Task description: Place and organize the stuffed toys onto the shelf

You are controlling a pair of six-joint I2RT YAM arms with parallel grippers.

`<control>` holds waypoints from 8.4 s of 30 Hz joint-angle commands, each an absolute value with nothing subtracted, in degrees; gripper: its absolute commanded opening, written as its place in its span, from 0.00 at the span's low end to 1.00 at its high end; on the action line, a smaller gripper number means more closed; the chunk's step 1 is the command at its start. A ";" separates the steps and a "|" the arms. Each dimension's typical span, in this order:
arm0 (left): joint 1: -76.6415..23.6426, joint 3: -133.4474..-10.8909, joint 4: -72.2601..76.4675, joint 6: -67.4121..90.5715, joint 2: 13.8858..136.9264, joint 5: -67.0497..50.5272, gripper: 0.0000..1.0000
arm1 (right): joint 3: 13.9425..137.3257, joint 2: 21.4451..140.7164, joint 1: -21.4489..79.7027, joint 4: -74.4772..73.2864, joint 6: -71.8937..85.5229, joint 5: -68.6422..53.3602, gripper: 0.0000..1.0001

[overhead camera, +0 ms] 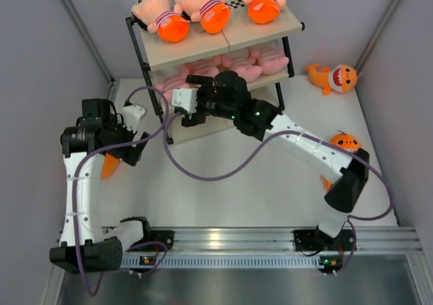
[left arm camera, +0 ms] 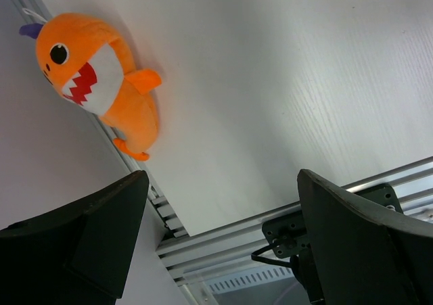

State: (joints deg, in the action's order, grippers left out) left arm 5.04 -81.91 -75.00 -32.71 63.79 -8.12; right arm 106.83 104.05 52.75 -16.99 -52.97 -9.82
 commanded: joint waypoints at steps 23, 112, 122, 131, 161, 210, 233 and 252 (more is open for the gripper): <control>4.66 -75.77 -74.97 -33.49 62.67 -11.96 0.98 | 55.03 65.13 -3.49 -31.46 28.65 22.41 0.90; 3.08 -75.41 -75.15 -33.57 62.49 -7.56 0.98 | 72.07 111.53 20.30 18.72 43.51 5.71 0.30; 2.99 -75.32 -75.23 -33.75 62.75 -7.29 0.98 | 63.21 99.09 18.90 20.04 44.21 5.10 0.55; 2.99 -74.97 -75.15 -33.57 64.16 -8.43 0.98 | 57.83 83.50 7.05 6.17 47.19 6.32 0.61; 7.64 -75.41 -75.23 -32.52 64.42 -8.17 0.98 | 124.98 147.83 -17.23 -0.53 48.43 12.48 0.31; 5.45 -89.30 -79.45 -36.04 60.82 -49.74 0.98 | 71.97 74.16 55.26 -6.77 -10.55 -9.31 0.00; 5.27 -89.21 -79.45 -36.12 63.81 -54.05 0.00 | 84.11 86.31 64.51 4.22 -8.97 -22.69 0.13; 5.19 -89.74 -74.88 -31.55 63.02 -52.91 0.00 | 51.24 77.86 59.06 26.17 30.40 -22.49 0.73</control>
